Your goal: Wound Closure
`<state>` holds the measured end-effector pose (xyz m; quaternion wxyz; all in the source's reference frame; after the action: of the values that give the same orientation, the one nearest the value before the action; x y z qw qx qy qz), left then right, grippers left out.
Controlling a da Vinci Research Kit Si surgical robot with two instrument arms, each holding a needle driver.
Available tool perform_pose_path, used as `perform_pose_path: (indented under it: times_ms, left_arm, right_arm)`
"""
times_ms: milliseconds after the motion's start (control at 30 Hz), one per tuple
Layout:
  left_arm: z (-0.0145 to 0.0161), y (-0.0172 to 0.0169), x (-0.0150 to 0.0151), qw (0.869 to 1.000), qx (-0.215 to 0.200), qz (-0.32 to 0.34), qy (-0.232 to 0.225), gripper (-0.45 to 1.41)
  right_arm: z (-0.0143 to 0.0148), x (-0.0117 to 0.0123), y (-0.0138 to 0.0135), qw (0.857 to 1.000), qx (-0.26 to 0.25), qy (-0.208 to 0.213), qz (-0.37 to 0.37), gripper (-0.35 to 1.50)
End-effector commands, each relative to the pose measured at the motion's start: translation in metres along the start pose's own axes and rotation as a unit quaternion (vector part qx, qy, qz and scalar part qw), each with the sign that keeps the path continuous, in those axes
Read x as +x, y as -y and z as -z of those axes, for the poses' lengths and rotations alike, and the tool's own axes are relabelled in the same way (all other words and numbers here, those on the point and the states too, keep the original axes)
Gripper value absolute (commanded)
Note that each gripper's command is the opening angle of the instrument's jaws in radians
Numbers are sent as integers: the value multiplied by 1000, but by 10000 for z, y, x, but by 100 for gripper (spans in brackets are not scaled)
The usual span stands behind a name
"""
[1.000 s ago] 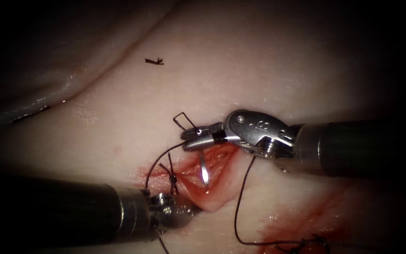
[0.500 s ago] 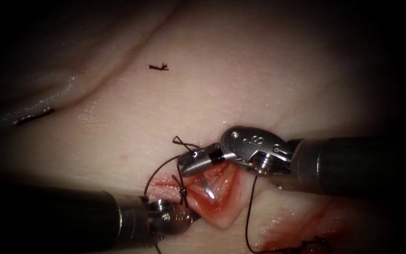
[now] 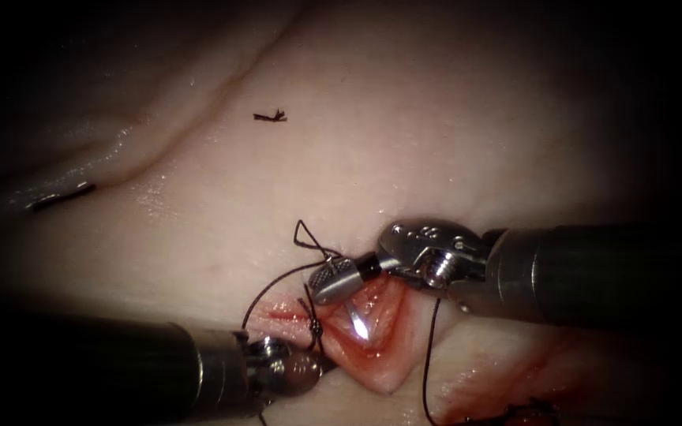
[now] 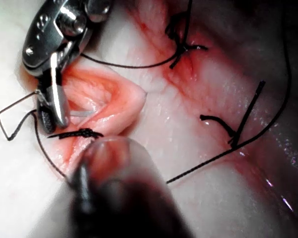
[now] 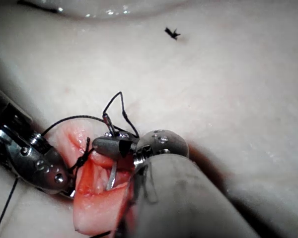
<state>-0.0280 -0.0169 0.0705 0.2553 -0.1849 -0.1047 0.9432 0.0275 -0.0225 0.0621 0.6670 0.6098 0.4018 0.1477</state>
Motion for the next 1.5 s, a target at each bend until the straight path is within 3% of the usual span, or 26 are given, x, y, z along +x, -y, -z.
perform_pose_path:
  times_ms: [33,200,500,700,900,967,1000,1033,1100,1133,1267,1500]
  left_arm:
    - [-8,-5,-1,1000,-1,0,0,-23]
    - [-8,-5,-1,1000,-1,0,0,-23]
    - [-7,-4,-2,1000,-1,-1,0,-22]
    - [-7,-4,-2,1000,-1,-1,0,-23]
    - [-7,-5,-2,1000,-1,-1,0,-25]
    - [-7,-5,-2,1000,-1,-1,0,-27]
    - [-7,-5,-2,1000,-1,-1,0,-30]
    - [-7,-5,-1,1000,-1,0,0,-35]
    - [-6,-7,1,1000,-1,1,1,-43]
    - [-5,-8,3,1000,-1,2,1,-43]
    - [2,-13,14,1000,-1,10,-4,-45]
    - [21,-18,26,1000,-1,3,-27,-45]
  right_arm:
    - [-11,1,-1,999,11,1,-33,-35]
    - [-12,1,4,993,31,-11,-111,-35]
    - [-14,2,14,980,63,-20,-188,-35]
    - [-14,6,21,958,64,-26,-280,-35]
    - [-14,9,23,954,70,-39,-291,-35]
    - [-12,14,20,952,57,-63,-295,-35]
    - [-10,19,16,954,44,-97,-280,-27]
    - [-8,23,12,957,34,-126,-258,26]
    - [-4,30,3,954,38,-168,-245,101]
    - [-3,31,-1,952,39,-180,-243,116]
    - [7,35,-16,951,7,-228,-211,140]
    - [53,42,-31,946,-79,-294,-112,146]
